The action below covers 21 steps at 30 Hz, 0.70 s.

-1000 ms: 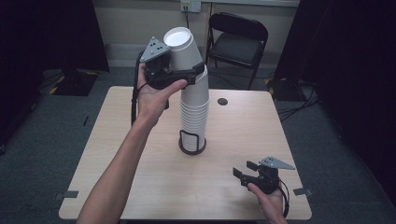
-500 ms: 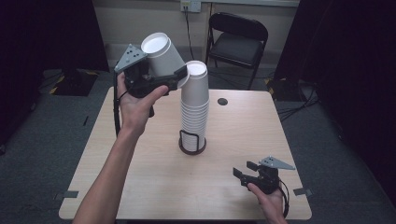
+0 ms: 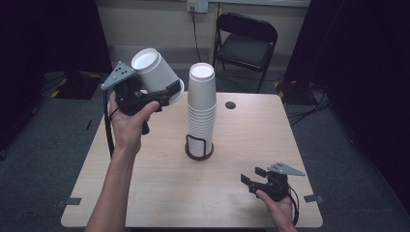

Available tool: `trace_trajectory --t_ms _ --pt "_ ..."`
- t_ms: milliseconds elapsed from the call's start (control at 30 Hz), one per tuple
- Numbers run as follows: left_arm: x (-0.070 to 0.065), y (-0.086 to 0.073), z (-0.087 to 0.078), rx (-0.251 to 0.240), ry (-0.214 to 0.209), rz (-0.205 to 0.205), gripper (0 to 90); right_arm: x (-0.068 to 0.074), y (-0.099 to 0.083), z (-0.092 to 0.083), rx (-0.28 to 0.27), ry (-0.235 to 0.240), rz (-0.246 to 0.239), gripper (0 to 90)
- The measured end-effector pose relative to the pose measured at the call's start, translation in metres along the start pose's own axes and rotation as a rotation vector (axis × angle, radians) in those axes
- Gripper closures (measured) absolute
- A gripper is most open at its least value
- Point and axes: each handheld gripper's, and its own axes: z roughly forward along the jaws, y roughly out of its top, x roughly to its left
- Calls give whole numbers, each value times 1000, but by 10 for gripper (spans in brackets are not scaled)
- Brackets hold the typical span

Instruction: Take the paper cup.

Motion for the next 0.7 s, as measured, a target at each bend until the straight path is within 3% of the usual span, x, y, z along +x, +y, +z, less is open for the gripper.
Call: trace_trajectory --t_ms 333,433,500,567,667,700 --pt "3 -31 -6 43 12 -53 121 0 0 0 3 3 -1 292" --pt "-1 -42 -9 67 26 -32 121 1 0 1 6 5 -5 291" --pt "-5 -53 -10 66 27 -55 121 2 0 1 3 2 -4 283" --pt "-8 -62 -9 88 28 -43 121 2 -1 2 -9 0 5 279" --pt "-13 -82 -9 103 17 -72 121 4 -1 3 -22 -3 -1 293" --pt "-13 -82 -9 103 17 -72 120 5 -1 3 -24 -4 -4 298"
